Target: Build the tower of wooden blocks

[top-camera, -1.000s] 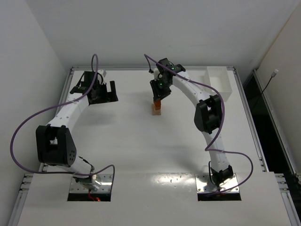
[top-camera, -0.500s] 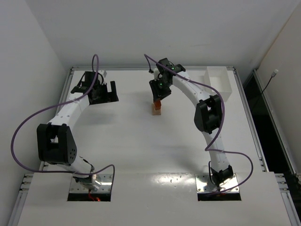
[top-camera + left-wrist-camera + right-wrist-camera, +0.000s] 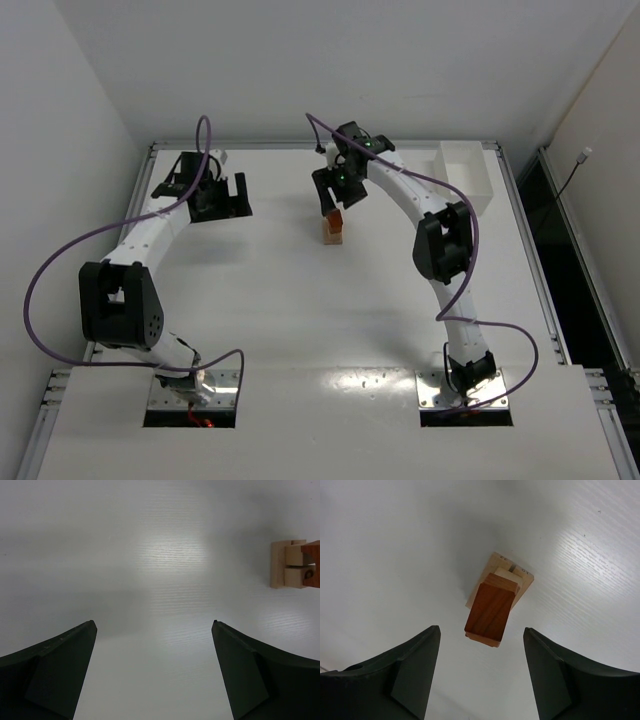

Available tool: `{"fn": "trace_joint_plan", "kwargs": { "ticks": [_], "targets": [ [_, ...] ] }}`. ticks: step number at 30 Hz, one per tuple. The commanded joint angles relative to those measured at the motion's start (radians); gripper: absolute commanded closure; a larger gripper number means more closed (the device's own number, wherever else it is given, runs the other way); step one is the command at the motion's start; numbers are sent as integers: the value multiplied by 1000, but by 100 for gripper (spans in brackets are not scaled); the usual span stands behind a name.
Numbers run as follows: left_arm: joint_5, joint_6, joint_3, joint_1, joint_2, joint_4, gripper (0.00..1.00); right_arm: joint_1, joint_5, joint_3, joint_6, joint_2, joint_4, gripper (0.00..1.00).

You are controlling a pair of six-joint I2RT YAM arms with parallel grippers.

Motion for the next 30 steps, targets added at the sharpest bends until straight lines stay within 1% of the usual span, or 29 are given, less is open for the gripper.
{"fn": "trace_joint_plan", "kwargs": {
  "ticks": [1,6,8,11,14,17,18,21,22,23,25,26,30],
  "targets": [
    [-17,1,30,-20,-8,18,0,-2,-5,62,-13,-93,26,35],
    [-78,22,21,-55,-49,18,0,-25,37,71,-53,-156,48,30],
    [-104,48,10,-64,-60,18,0,-37,66,71,-88,-196,48,30],
    [-147,83,1,-64,-69,18,0,-50,123,23,-112,-237,59,30],
    [-183,132,-11,-64,-69,8,0,-111,151,-53,-131,-295,77,28],
    [-203,132,-56,-43,-97,18,0,-185,151,-162,-142,-354,86,27],
    [-203,132,-56,-34,-97,18,0,-223,142,-185,-151,-375,86,27],
    [-215,114,-79,-23,-86,18,0,-284,114,-289,-174,-404,100,27],
    [-224,114,-79,-12,-86,29,0,-285,114,-322,-189,-436,126,27],
    [-224,114,-88,-3,-77,29,0,-285,123,-399,-209,-455,143,27],
    [-224,114,-97,-3,-68,38,0,-294,123,-475,-230,-485,174,27],
    [-224,114,-97,-3,-68,38,0,-294,114,-539,-231,-510,200,27],
    [-244,114,-97,-3,-48,48,0,-294,103,-662,-240,-561,275,27]
  ]
}}
